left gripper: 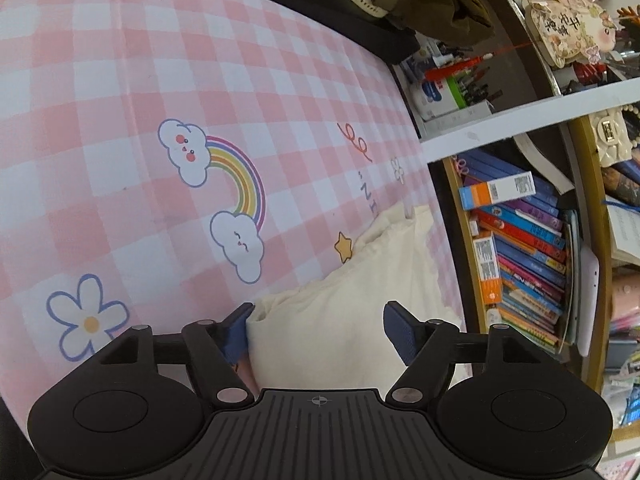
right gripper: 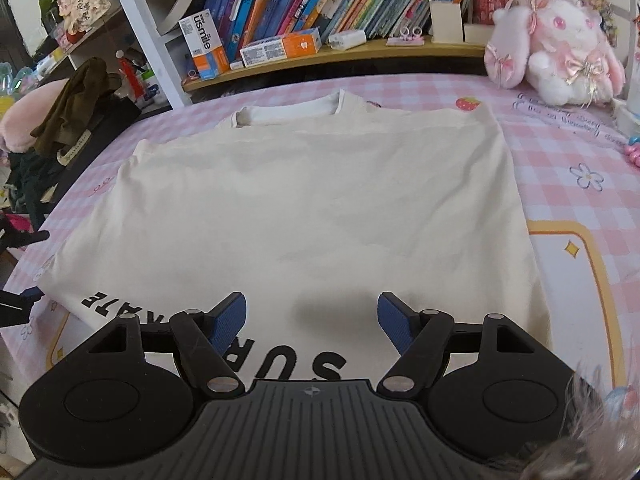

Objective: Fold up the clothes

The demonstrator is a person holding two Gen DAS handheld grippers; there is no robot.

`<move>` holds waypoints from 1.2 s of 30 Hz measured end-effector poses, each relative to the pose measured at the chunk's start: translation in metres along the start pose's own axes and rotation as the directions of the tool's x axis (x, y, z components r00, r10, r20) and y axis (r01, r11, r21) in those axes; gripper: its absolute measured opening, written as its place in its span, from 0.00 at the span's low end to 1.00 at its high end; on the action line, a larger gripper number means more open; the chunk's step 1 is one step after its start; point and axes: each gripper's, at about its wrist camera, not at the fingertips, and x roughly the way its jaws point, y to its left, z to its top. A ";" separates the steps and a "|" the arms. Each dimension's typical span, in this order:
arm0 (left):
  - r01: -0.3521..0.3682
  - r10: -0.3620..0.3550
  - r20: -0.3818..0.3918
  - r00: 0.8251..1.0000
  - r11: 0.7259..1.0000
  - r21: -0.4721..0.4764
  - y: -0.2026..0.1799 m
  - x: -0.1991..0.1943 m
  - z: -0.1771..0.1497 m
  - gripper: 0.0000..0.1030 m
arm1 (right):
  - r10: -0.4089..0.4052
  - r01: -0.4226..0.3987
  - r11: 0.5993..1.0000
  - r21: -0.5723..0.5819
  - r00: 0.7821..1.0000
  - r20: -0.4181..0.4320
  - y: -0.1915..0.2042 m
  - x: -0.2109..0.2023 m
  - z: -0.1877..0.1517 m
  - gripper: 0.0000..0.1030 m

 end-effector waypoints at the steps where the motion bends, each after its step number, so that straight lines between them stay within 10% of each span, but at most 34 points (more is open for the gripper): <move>1: -0.002 0.002 0.006 1.000 1.000 -0.007 0.000 0.000 0.000 0.70 | 0.004 -0.004 1.000 0.001 1.000 -0.005 -0.002 0.001 0.000 0.69; 18: 0.065 -0.068 -0.080 0.994 0.997 -0.037 0.007 0.000 0.016 0.68 | 0.016 -0.018 0.997 -0.080 1.000 -0.026 0.045 0.024 0.012 0.76; 30: 0.095 -0.097 -0.320 0.942 0.995 -0.022 0.012 0.014 0.051 0.63 | 0.107 -0.126 0.950 -0.287 0.991 -0.082 0.179 0.056 0.014 0.78; 36: 0.077 -0.066 -0.426 0.902 0.997 0.011 0.015 0.027 0.061 0.16 | 0.119 -0.153 0.919 -0.364 0.986 -0.116 0.230 0.071 0.006 0.78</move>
